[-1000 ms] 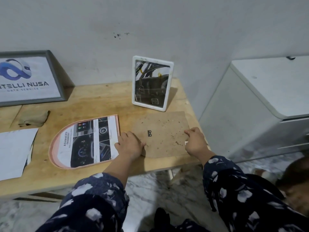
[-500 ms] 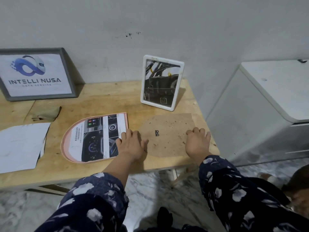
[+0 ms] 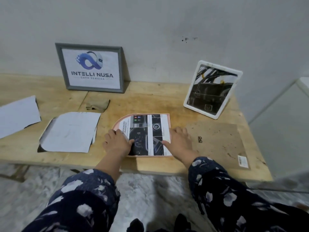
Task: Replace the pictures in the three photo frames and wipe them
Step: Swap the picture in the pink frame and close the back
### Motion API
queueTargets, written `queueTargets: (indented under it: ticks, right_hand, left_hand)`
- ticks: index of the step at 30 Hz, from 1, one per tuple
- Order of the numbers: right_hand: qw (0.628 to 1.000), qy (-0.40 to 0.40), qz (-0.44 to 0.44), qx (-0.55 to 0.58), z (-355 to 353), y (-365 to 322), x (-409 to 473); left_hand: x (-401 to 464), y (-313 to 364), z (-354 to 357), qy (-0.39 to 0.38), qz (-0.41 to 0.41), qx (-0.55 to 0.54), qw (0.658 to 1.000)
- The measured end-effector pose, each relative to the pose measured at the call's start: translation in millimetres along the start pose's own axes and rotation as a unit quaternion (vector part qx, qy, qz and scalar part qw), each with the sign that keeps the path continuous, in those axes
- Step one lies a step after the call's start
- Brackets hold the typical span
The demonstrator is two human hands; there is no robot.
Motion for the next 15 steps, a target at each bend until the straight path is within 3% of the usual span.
queueTargets:
  ticks: [4,8,15]
  right_hand:
    - [0.999,-0.016,0.034,-0.022,14,-14,3]
    - [0.998,-0.003,0.062,-0.020,22,-16,3]
    - [0.982,0.016,0.134,0.133,28,-27,2]
  left_hand:
    - [12,-17,5,-0.026,0.019,0.005,0.999]
    - [13,-20,6,-0.006,0.035,-0.012,0.999]
    - [7,-20,3,0.066,0.064,-0.074,0.993]
Point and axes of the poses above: each hand's wrist, its own x-axis towards the middle knuckle, its own z-axis out of the palm, y = z × x, the point moved 3 cm from there along x, towards the middle knuckle, and after that the axes turned 2 degrees about -y, right-handed, at the moved point
